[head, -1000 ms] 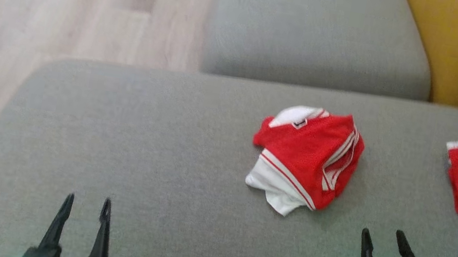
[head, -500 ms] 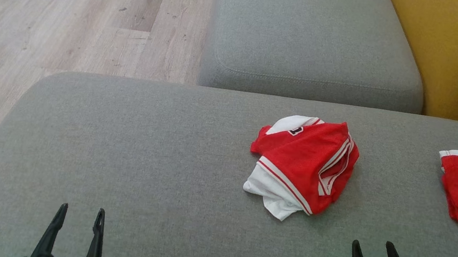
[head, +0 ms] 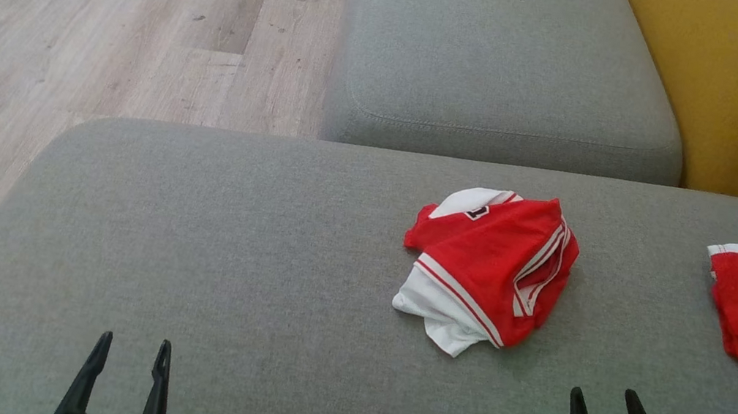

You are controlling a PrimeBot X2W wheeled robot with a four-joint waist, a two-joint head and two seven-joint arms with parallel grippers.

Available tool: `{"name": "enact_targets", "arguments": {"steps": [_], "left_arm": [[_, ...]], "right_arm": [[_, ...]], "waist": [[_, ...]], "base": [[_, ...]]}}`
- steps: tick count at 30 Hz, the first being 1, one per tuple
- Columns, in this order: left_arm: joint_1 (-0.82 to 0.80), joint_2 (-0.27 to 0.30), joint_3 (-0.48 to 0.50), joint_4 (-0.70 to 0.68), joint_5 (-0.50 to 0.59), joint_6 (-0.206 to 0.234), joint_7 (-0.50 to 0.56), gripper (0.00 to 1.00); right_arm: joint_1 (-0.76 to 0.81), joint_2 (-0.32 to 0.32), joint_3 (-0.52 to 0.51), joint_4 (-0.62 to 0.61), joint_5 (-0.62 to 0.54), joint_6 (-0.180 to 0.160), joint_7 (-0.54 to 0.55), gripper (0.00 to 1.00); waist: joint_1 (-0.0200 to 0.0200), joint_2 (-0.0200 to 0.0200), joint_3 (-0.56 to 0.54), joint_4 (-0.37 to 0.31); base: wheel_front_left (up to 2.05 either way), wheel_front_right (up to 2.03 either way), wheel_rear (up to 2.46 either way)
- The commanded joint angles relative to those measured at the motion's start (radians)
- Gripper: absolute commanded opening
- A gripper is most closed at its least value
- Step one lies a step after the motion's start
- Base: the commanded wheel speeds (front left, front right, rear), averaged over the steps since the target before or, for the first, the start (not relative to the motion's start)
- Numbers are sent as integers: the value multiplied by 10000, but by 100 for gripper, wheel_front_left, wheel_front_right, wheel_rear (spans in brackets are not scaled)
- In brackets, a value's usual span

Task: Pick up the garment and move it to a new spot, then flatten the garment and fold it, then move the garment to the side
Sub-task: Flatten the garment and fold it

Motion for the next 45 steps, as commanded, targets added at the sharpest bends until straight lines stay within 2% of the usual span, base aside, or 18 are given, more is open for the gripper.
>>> {"name": "enact_targets", "arguments": {"steps": [1, 5, 10, 18, 21, 26, 29, 33, 38, 42, 43, 45], "left_arm": [[-360, -70, 301, -176, 85, -56, -95, 100], [-408, -82, 151, 182, 128, -115, -95, 100], [-962, -100, -301, 466, 178, 8, -95, 100], [-2935, -106, -1989, 1157, -59, 312, -95, 100], [-3965, -107, -2715, 1616, 143, 234, -95, 100], [-5851, -107, -3849, 2641, 626, -161, -95, 100], [-6845, -107, -4467, 3412, 1073, -195, -95, 100], [-7765, -108, -5396, 4011, 1140, -359, -95, 100], [-8432, -108, -6081, 5487, 798, -249, -87, 100], [-8992, -108, -6281, 6795, -4, -116, 160, 100], [-9109, -108, -6335, 7056, -189, -67, 226, 85], [-9291, -108, -6471, 7370, -586, -62, 209, 0]], "right_arm": [[-286, -78, 185, -264, -69, 67, -53, 100], [-395, -88, 298, -250, -72, 67, -53, 100], [-728, -222, 641, -379, -96, 67, -53, 100], [-1374, -365, 1199, -889, -39, 67, -53, 100], [-1670, -407, 1340, -1153, -30, 67, -53, 100], [-2249, -304, 1365, -1559, -13, 67, -53, 100], [-2466, -192, 1363, -1651, 16, 67, -53, 100], [-2628, -86, 1345, -1669, 23, 67, -53, 100], [-2781, -22, 1336, -1655, 37, 67, -53, 100], [-2893, 2, 1383, -1635, 29, 67, -53, 100], [-2918, 6, 1397, -1623, 26, 67, -53, 100], [-2947, 12, 1421, -1590, 17, 67, -53, 100]], "waist": [[1, 0, 22, -29], [1, 0, 137, -270], [1, 0, 657, -1131], [1, 0, 2040, -2687], [1, 0, 2809, -3152], [1, 0, 3954, -3739], [1, 0, 4424, -4019], [1, 0, 4854, -4255], [1, 0, 5142, -4439], [1, 0, 5218, -4548], [1, 0, 5206, -4569], [1, 0, 5130, -4597]], "base": [[0, 0, 0], [0, 0, 0], [0, 0, 0], [0, 0, 0], [0, 0, 0], [0, 0, 0], [0, 0, 0], [0, 0, 0], [0, 0, 0], [0, 0, 0], [0, 0, 0], [0, 0, 0]]}}
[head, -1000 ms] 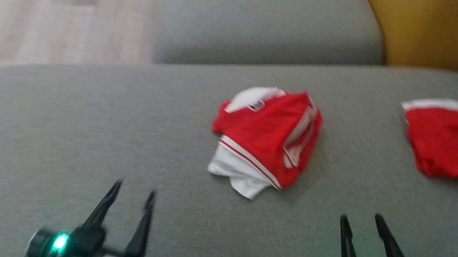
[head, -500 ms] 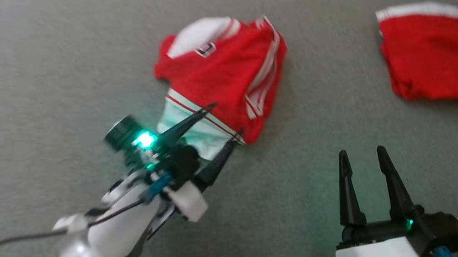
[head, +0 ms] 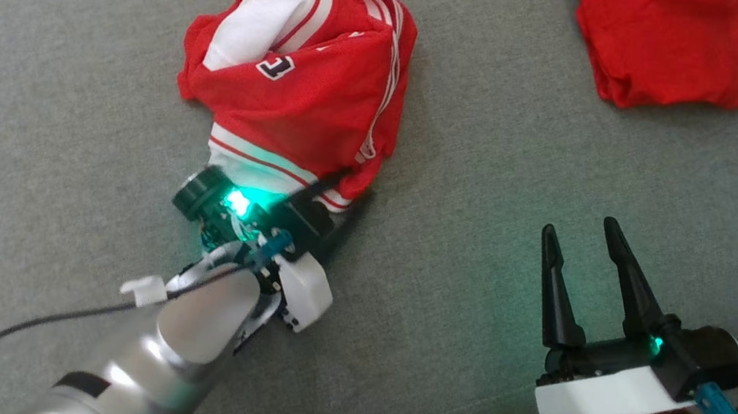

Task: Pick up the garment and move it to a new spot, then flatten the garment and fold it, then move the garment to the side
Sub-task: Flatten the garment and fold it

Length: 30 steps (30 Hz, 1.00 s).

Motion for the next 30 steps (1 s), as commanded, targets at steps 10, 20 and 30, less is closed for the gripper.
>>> {"name": "enact_targets", "arguments": {"steps": [10, 20, 30], "left_arm": [[-1032, 157, -80, -1479, -3859, -832, -294, 0], [-5001, 545, 923, -1375, -4980, -894, -306, 0], [-5424, 1457, 2503, -614, -5464, -878, -307, 0]], "right_arm": [[4, 50, 450, 5, 67, 67, -53, 100], [658, -61, 821, 312, 57, 67, -53, 100], [1162, 44, 198, 37, 5, 67, -53, 100]], "waist": [[0, 0, -1174, 57], [0, 0, -2968, -339], [0, 0, -3469, 755]], "base": [[0, 0, 0], [0, 0, 0], [0, 0, 0]]}}
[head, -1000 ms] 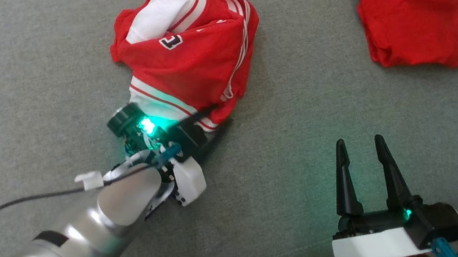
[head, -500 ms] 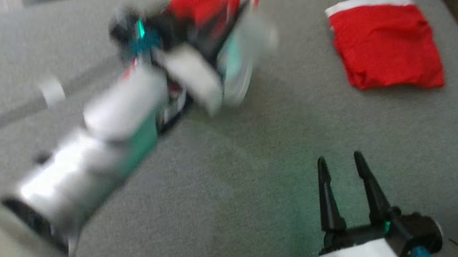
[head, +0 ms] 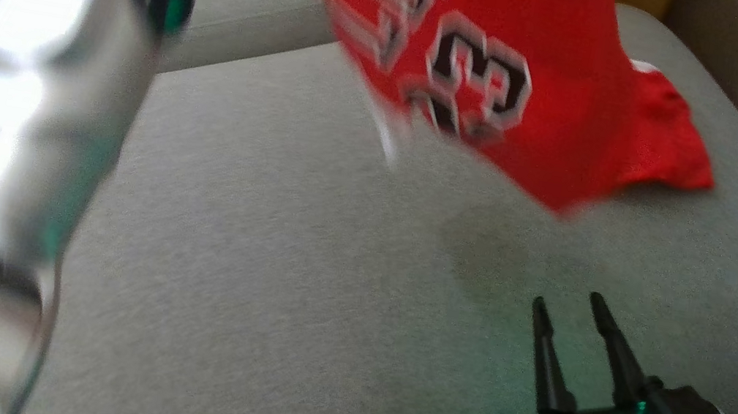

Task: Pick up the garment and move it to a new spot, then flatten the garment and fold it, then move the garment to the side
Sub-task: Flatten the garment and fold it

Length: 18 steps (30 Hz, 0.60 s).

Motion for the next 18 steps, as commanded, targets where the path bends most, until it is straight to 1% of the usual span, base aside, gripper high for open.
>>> {"name": "enact_targets", "arguments": {"steps": [1, 5, 8, 9, 10, 13, 15, 16, 18], "left_arm": [[1597, 695, 183, 36, -236, -45, -37, 0], [4233, 875, 451, 243, -879, -51, -37, 0], [6012, 1001, 863, 399, -1333, -52, -37, 0], [6508, 1075, 1048, 367, -1402, -52, -37, 35], [6939, 1192, 1235, 260, -1344, 8, -37, 100], [8076, 1400, 2136, -383, -1125, 436, -37, 100], [8773, 1500, 2658, -981, -737, 731, -37, 100], [8773, 1500, 2658, -981, -737, 731, -37, 100], [9411, 1586, 3025, -1572, -167, 1095, -37, 100]], "right_arm": [[-29, 27, -51, -424, -52, 67, -53, 100], [165, -32, -305, -512, -122, 67, -53, 100], [171, -71, -316, -522, -141, 67, -53, 100], [162, -70, -333, -532, -146, 67, -53, 100], [152, -65, -363, -548, -150, 67, -53, 100], [162, -48, -397, -575, -151, 67, -53, 100], [204, -39, -431, -581, -150, 67, -53, 100], [204, -39, -431, -581, -150, 67, -53, 100], [259, -27, -467, -584, -152, 67, -53, 100]], "waist": [[1, 0, -168, 746], [1, 0, -89, 1356], [1, 0, 13, 1632], [1, 0, 44, 1716], [1, 0, 77, 1801], [1, 0, 111, 2043], [1, 0, 100, 2198], [1, 0, 100, 2198], [1, 0, 73, 2344]], "base": [[0, 0, 0], [0, 0, 0], [0, 0, 0], [0, 0, 0], [0, 0, 0], [0, 0, 0], [0, 0, 0], [0, 0, 0], [0, 0, 0]]}}
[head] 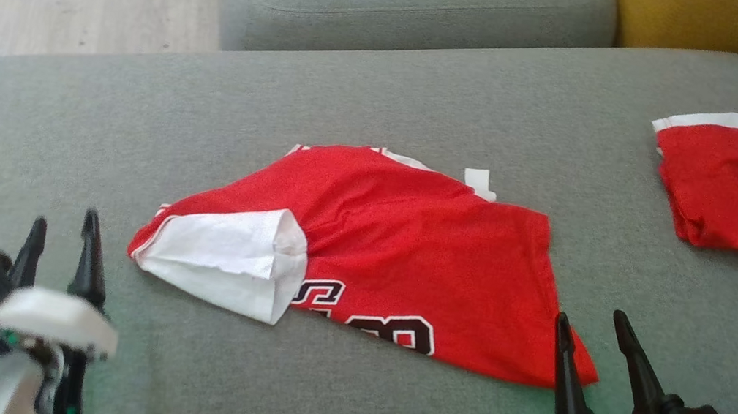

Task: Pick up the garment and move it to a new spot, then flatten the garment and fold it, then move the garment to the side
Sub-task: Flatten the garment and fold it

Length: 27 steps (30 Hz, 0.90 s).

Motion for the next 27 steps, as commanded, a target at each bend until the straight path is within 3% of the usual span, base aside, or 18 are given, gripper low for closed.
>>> {"name": "enact_targets", "arguments": {"steps": [1, 7, 12, 19, 27], "left_arm": [[-100, 381, 404, -404, 289, 108, -66, 100], [809, 488, 271, -2328, 2620, 1060, -66, 100], [1068, 276, -1230, -3094, 4382, 1224, -66, 100], [215, 241, -2860, -2351, 6206, 1264, 34, 100], [-958, -1, -3376, -854, 6679, 1078, 0, 100]], "right_arm": [[-212, -29, 176, -329, -49, 67, -53, 100], [-200, -15, 232, -288, -45, 67, -53, 100], [-257, 20, 260, -275, -28, 67, -53, 100], [-438, -20, 402, -274, 15, 67, -53, 100], [-807, -145, 463, -291, 27, 67, -53, 100]], "waist": [[1, 0, -26, 118], [1, 0, -95, 298], [1, 0, -60, 265], [1, 0, 366, 7], [1, 0, 1021, -232]], "base": [[0, 0, 0], [0, 0, 0], [0, 0, 0], [0, 0, 0], [0, 0, 0]]}}
